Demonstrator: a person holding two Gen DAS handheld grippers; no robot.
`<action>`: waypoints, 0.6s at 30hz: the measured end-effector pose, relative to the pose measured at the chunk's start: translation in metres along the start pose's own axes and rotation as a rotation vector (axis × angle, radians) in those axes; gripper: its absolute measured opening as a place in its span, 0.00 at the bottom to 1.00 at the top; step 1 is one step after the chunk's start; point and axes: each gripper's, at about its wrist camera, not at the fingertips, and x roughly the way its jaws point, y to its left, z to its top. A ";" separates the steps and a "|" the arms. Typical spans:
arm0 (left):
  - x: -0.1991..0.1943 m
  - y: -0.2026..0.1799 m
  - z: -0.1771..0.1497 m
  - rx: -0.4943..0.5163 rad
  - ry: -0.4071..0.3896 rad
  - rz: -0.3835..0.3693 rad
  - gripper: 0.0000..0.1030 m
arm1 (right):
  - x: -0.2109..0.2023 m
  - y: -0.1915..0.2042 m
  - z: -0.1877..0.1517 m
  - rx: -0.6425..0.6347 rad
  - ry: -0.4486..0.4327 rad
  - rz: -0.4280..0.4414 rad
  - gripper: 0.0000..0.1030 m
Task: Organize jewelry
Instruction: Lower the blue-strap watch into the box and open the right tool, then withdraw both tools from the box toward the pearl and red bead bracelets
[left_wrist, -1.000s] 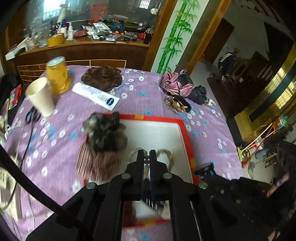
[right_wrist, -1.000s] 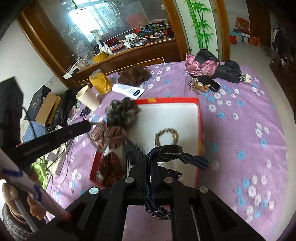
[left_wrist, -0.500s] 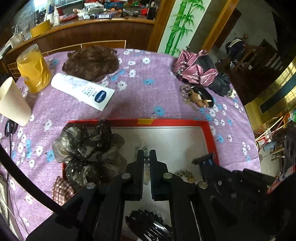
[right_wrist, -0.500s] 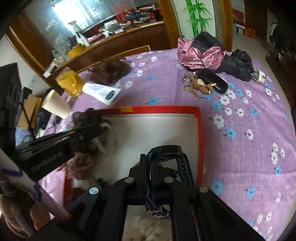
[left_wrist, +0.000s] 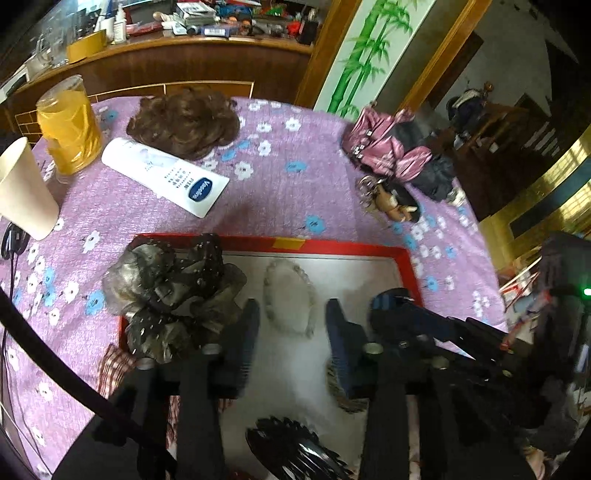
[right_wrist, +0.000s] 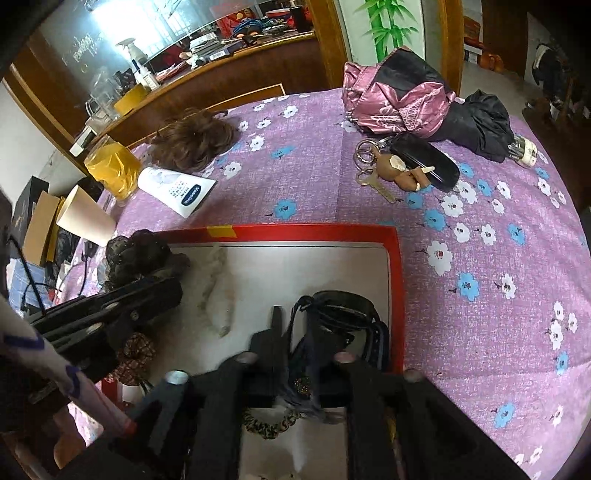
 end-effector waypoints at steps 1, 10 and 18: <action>-0.005 0.000 -0.001 -0.008 -0.003 -0.013 0.36 | -0.005 0.000 0.000 0.003 -0.014 0.001 0.49; -0.077 0.001 -0.052 -0.019 -0.059 -0.011 0.42 | -0.071 -0.004 -0.030 -0.015 -0.082 -0.023 0.49; -0.121 0.006 -0.143 -0.027 -0.070 0.092 0.47 | -0.126 -0.031 -0.111 0.041 -0.090 -0.011 0.50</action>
